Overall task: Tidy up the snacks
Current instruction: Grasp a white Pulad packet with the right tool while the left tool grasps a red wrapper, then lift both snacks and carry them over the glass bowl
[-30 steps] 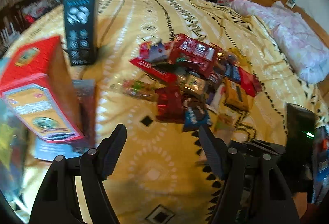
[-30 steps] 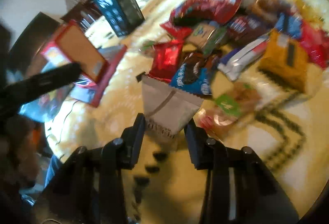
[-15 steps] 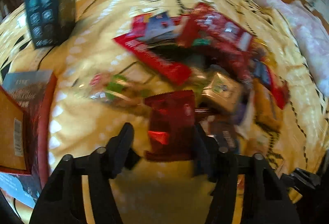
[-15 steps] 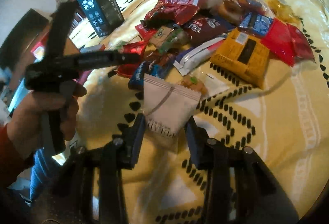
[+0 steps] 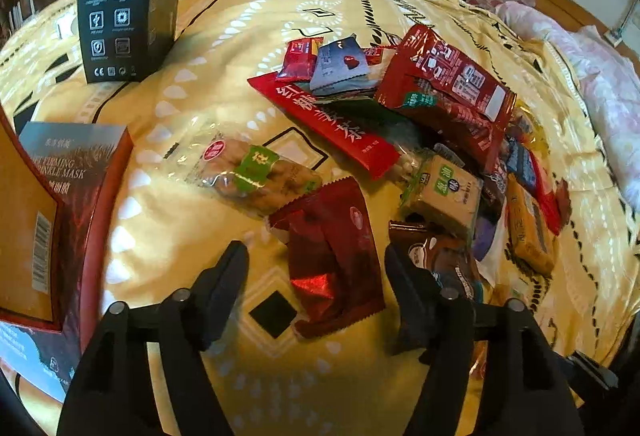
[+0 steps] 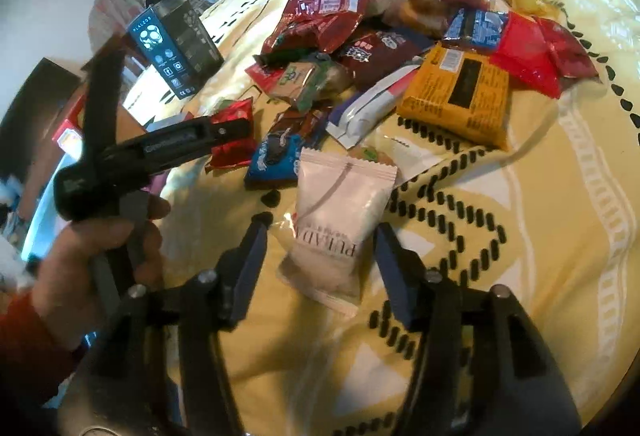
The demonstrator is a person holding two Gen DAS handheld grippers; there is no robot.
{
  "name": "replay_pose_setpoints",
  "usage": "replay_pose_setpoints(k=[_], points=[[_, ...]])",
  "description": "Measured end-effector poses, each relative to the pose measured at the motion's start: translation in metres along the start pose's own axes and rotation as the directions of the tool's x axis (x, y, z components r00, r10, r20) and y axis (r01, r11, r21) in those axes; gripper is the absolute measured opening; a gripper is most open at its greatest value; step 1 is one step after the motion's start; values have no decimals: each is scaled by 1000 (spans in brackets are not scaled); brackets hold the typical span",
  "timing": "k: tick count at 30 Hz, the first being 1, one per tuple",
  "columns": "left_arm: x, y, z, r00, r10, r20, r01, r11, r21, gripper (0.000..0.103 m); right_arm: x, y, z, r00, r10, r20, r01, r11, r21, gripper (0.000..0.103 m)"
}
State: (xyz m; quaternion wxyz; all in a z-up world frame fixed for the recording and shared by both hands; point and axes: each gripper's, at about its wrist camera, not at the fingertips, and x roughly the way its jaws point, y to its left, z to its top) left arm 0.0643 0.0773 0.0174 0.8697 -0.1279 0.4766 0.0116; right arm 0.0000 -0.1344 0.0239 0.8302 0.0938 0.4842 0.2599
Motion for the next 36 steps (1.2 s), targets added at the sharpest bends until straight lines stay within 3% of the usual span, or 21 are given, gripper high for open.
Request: replay_pose_setpoints(k=[3, 4, 6, 11, 19, 27, 36], points=[[6, -3, -2, 999, 35, -1, -35, 999, 18, 73, 4, 8, 0, 999, -45, 0, 45, 999, -16, 56], [6, -3, -3, 999, 40, -1, -40, 999, 24, 69, 7, 10, -2, 998, -60, -5, 59, 998, -31, 55], [4, -7, -5, 1000, 24, 4, -24, 998, 56, 47, 11, 12, -6, 995, -96, -10, 95, 994, -61, 47], [-12, 1, -8, 1000, -28, 6, 28, 998, 51, 35, 6, 7, -8, 996, -90, -7, 90, 992, -90, 36], [-86, 4, -4, 989, -101, 108, 95, 993, 65, 35, -34, 23, 7, 995, -19, 95, 30, 992, -122, 36], [-181, -1, 10, 954, -137, 265, 109, 987, 119, 35, -69, 59, 23, 985, 18, 170, 16, 981, -195, 36], [-243, 57, 19, 929, -43, 367, 36, 999, 26, 35, -90, 112, 58, 967, 70, 245, 8, 952, -306, 36]])
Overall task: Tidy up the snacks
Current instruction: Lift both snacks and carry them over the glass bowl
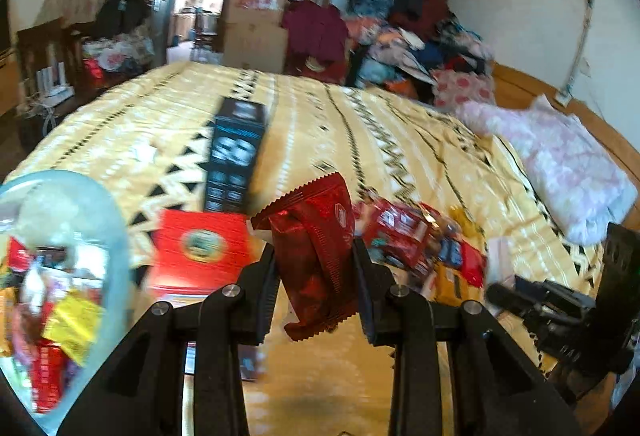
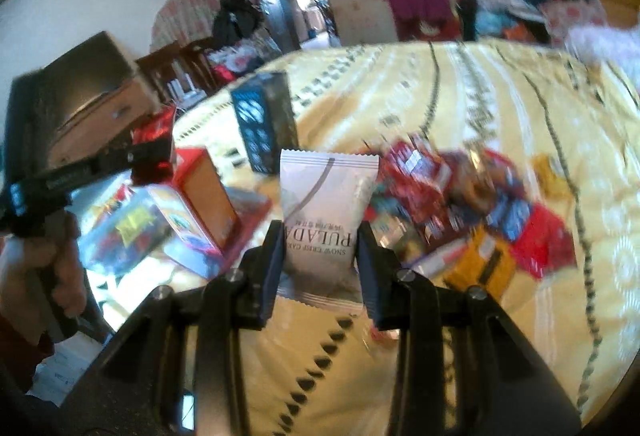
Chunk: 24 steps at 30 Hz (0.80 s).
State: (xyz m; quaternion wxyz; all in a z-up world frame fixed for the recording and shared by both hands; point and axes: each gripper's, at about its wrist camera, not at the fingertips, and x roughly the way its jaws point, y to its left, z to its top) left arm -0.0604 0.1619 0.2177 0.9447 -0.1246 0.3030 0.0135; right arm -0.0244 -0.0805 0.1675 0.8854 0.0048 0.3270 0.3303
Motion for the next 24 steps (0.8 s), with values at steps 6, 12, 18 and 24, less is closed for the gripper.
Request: replay_pose_setpoints(k=[6, 12, 18, 24], points=[[-45, 59, 16, 992, 100, 77, -94, 993, -78, 35, 9, 52, 47, 995, 83, 49, -78, 992, -99, 36], [-80, 125, 23, 973, 204, 109, -183, 968, -172, 35, 31, 114, 88, 976, 210, 54, -198, 964, -176, 36], [-111, 188, 22, 949, 289, 124, -247, 929, -275, 35, 60, 174, 111, 947, 320, 8, -309, 922, -232, 36], [-116, 237, 20, 934, 347, 83, -305, 897, -319, 35, 95, 239, 122, 906, 416, -74, -420, 867, -269, 36]])
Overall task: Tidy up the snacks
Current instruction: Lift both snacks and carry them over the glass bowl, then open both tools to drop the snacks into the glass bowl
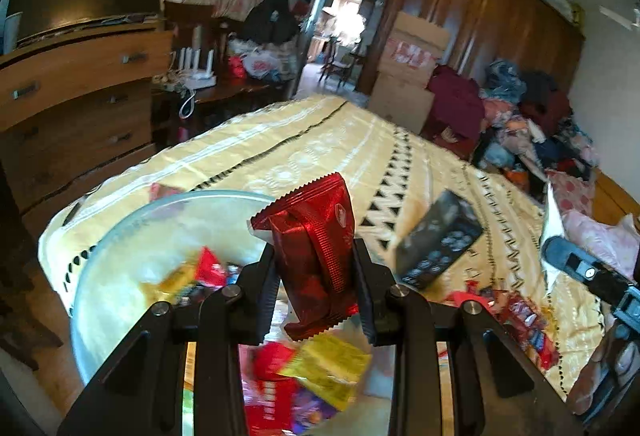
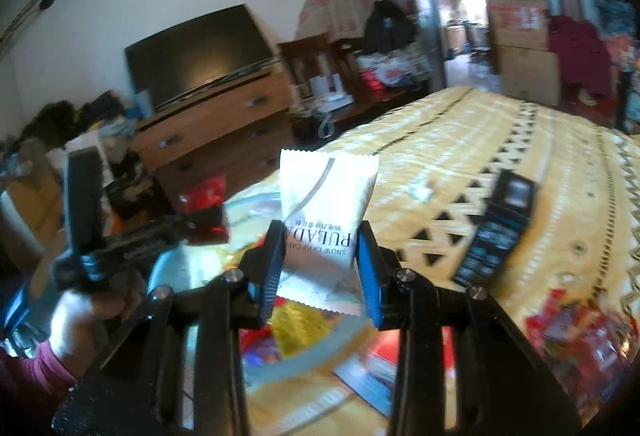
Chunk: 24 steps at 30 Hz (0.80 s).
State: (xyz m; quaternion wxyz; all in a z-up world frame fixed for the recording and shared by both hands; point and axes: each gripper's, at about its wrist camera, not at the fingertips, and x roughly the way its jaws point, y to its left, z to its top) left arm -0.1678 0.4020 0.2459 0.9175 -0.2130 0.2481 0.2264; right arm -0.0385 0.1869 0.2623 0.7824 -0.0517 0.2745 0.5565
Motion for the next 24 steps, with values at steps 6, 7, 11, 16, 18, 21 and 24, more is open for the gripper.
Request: replay_pose_setpoints(k=[6, 7, 11, 16, 18, 21, 24], points=[[22, 27, 1, 998, 47, -46, -49, 998, -29, 35, 48, 26, 12, 995, 69, -72, -71, 997, -17, 36], [25, 29, 0, 997, 55, -53, -57, 998, -33, 35, 57, 30, 11, 993, 77, -88, -79, 997, -21, 36], [30, 39, -4, 995, 67, -70, -70, 997, -42, 34, 77, 39, 8, 987, 87, -133, -92, 995, -30, 36], [32, 45, -4, 995, 70, -74, -73, 996, -41, 34, 88, 45, 7, 984, 91, -156, -97, 995, -31, 36], [32, 45, -4, 995, 67, -75, -71, 997, -42, 34, 89, 45, 7, 983, 91, -159, -96, 995, -28, 36], [33, 44, -3, 995, 64, -72, -67, 997, -41, 35, 89, 45, 8, 983, 88, -161, -93, 995, -27, 36], [32, 41, -3, 996, 60, -71, -63, 997, -39, 35, 89, 45, 8, 983, 89, -160, -94, 995, -28, 36]])
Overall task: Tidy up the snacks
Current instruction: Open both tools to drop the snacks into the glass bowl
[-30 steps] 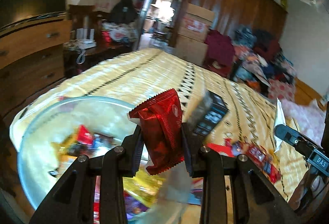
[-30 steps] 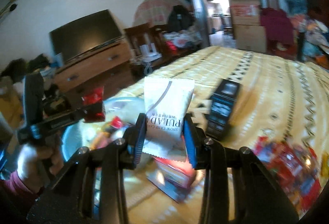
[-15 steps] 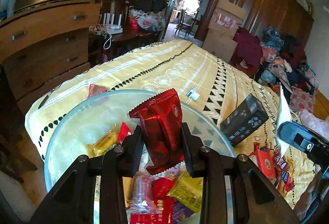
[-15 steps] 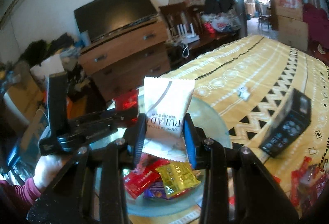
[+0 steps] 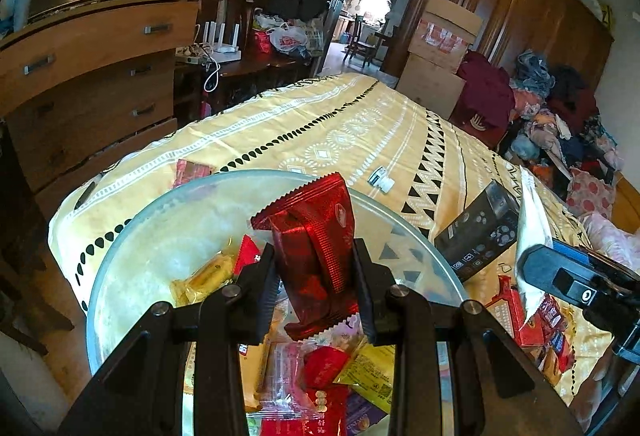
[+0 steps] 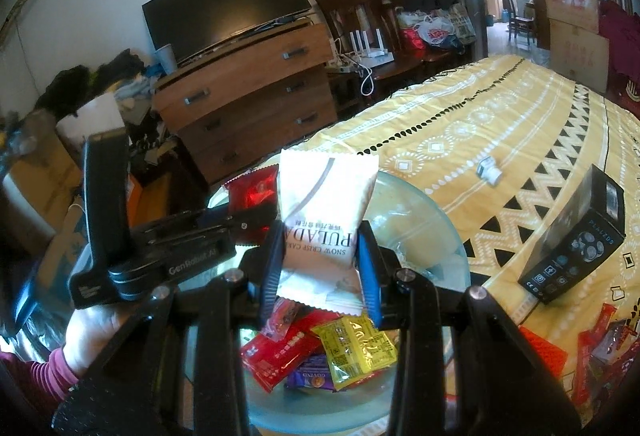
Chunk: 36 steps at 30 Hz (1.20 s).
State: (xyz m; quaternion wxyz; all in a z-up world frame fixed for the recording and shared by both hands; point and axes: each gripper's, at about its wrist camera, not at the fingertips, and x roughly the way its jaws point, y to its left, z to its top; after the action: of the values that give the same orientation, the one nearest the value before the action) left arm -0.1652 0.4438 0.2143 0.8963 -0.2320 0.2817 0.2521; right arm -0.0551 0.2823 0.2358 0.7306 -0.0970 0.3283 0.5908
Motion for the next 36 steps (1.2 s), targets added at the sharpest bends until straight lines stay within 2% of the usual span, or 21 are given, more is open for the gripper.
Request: replay_pose_setpoints(k=[21, 28, 30, 32, 33, 35, 36], points=[[7, 2, -1, 1000, 5, -15, -5, 1000, -3, 35, 12, -6, -4, 1000, 0, -23, 0, 1000, 12, 36], [17, 7, -5, 999, 27, -46, -28, 1000, -4, 35, 20, -6, -6, 999, 5, -39, -4, 1000, 20, 37], [18, 8, -6, 998, 39, -49, -40, 999, -8, 37, 22, -5, -6, 999, 6, -47, -5, 1000, 19, 37], [18, 9, -7, 998, 43, -51, -44, 999, -12, 46, 22, -4, -7, 999, 4, -50, -3, 1000, 16, 38], [18, 9, -7, 998, 48, -50, -49, 999, -11, 48, 22, -4, -8, 999, 4, -52, -3, 1000, 18, 40], [19, 7, -8, 997, 54, -53, -54, 998, -9, 54, 22, -4, -8, 998, 8, -57, -7, 1000, 22, 51], [19, 6, -8, 997, 57, -54, -57, 998, -6, 56, 23, -5, -8, 998, 7, -61, -5, 1000, 24, 62]])
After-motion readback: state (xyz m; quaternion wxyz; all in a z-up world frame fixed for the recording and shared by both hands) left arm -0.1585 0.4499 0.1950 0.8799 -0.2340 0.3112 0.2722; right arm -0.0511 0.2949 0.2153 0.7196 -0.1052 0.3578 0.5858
